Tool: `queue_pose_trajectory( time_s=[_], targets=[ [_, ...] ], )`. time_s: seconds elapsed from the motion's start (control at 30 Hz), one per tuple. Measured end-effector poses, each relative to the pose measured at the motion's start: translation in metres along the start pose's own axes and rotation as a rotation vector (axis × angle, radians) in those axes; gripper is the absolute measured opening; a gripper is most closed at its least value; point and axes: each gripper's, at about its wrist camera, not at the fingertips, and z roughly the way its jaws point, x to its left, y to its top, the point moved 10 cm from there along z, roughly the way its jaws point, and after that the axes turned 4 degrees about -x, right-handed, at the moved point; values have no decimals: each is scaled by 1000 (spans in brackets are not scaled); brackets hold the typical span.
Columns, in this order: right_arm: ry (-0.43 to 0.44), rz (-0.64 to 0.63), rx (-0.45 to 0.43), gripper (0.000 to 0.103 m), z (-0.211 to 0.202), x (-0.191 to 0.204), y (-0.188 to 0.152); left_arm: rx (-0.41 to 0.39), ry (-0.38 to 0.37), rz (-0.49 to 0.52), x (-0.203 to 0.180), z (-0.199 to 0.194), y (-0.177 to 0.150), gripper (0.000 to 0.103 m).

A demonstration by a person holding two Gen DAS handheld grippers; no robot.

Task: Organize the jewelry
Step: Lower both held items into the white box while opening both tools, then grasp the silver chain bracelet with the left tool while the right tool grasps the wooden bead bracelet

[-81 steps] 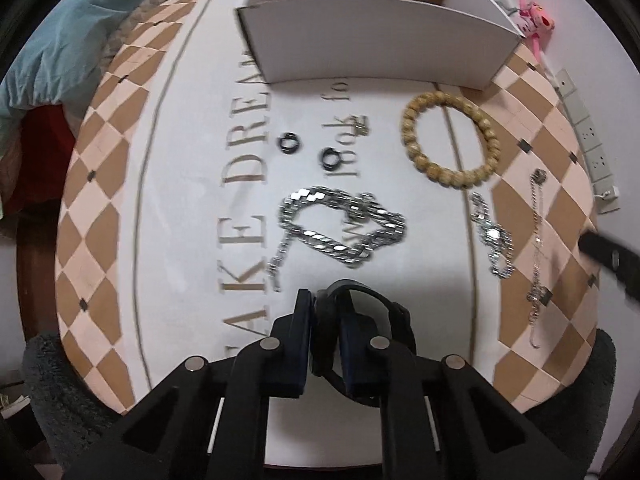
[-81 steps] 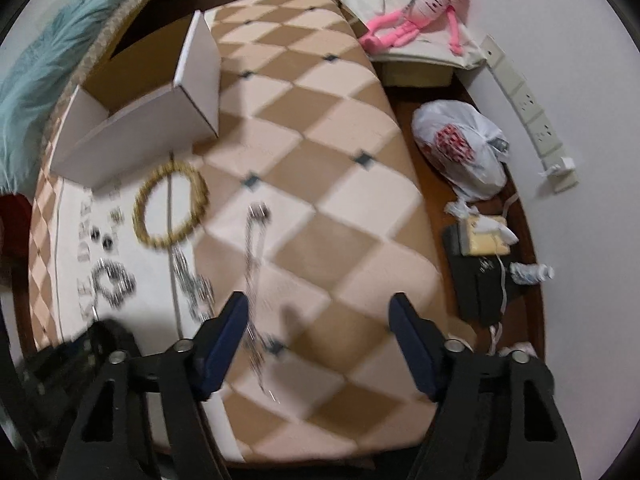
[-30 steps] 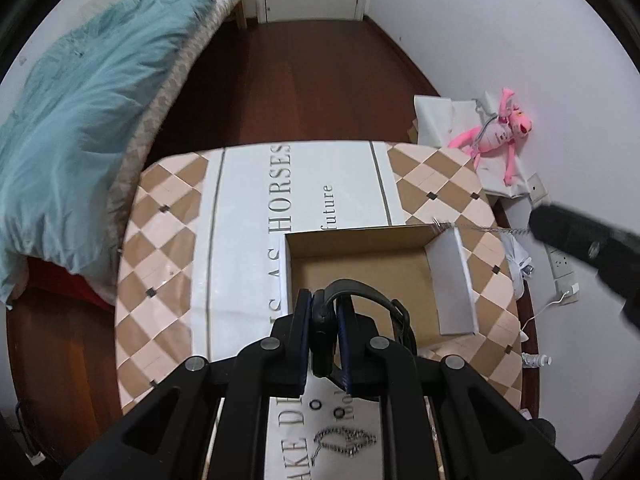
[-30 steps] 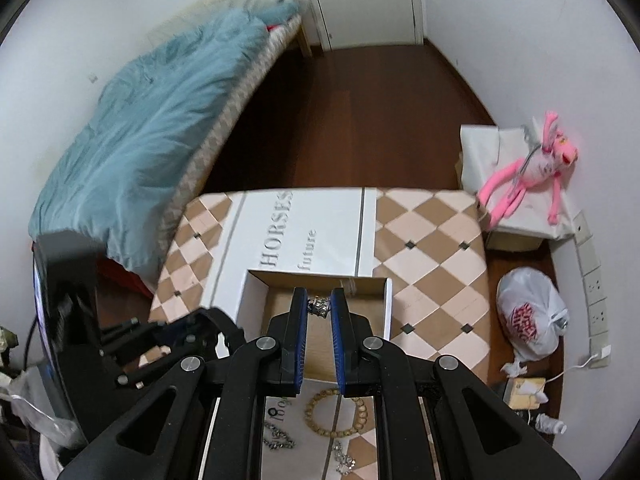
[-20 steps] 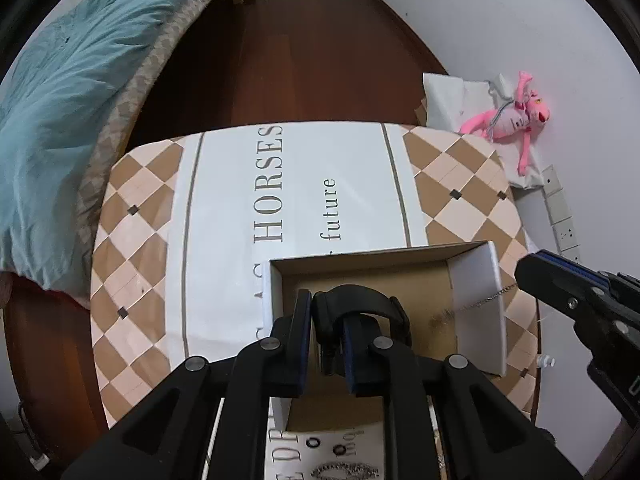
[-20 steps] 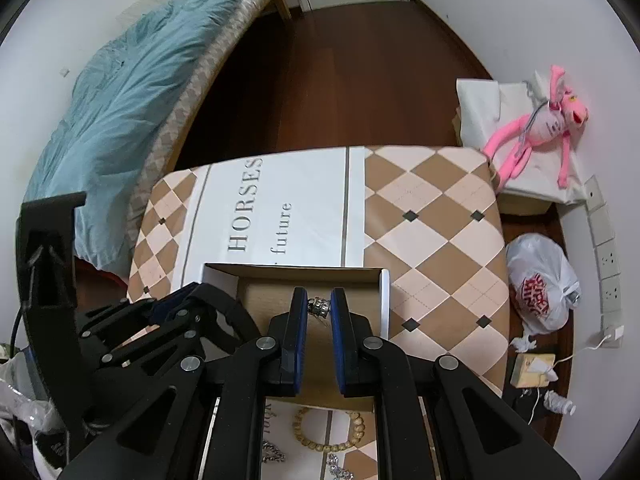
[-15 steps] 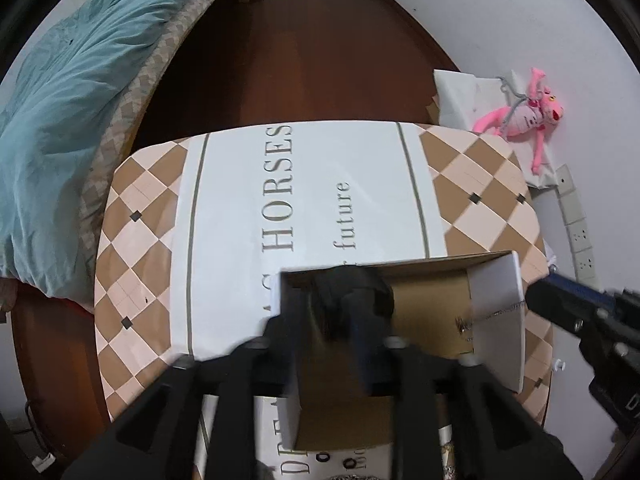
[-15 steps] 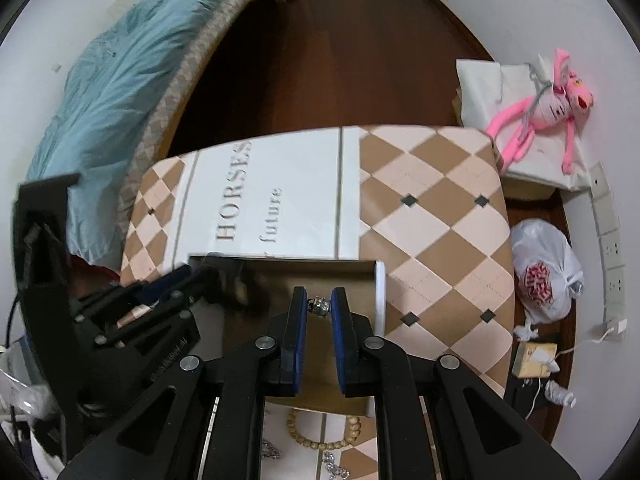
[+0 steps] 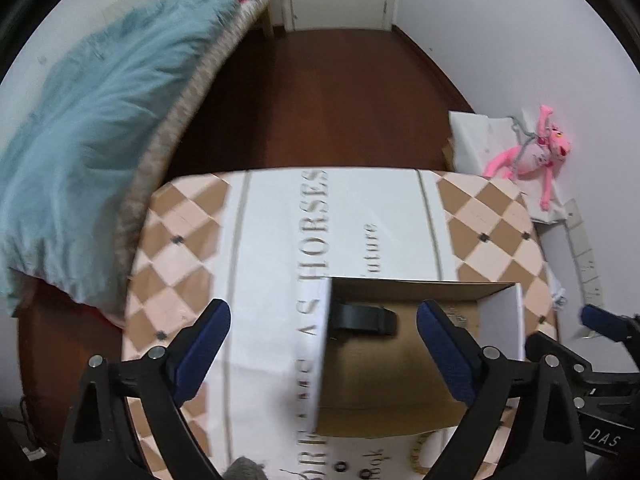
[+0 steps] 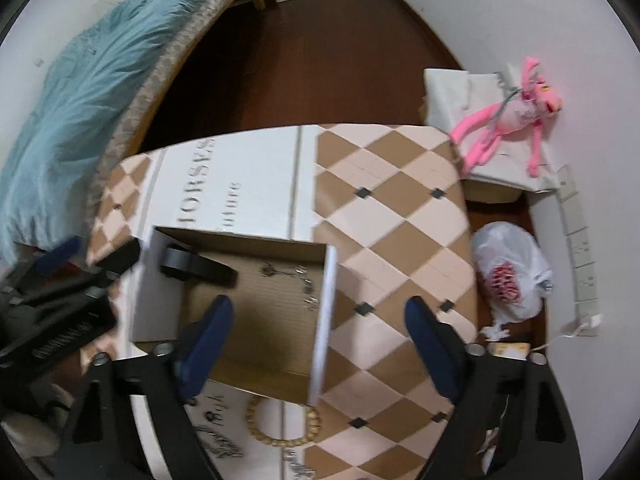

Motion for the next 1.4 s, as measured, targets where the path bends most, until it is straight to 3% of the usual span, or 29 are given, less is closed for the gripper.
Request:
queue_pose_trajectory(
  time_s=[0.3, 0.6, 0.93, 1.17, 1.3, 1.4],
  targets=[
    [-111, -15, -13, 94, 3, -3, -30, -21, 73, 5, 19, -12, -21, 96],
    [-163, -25, -90, 95, -37, 1, -42, -73, 100, 10, 22, -53, -37, 96],
    [-158, -7, -204, 94, -110, 11, -64, -154, 70, -26, 27, -119, -49, 96],
    [-106, 20, -271, 95, -157, 19, -85, -172, 72, -50, 32, -155, -69, 96],
    [-91, 37, -255, 95, -160, 17, -110, -196, 112, -50, 39, -163, -90, 96],
    [-76, 68, -197, 95, -136, 9, -137, -181, 123, -53, 42, -154, -113, 96]
  ],
)
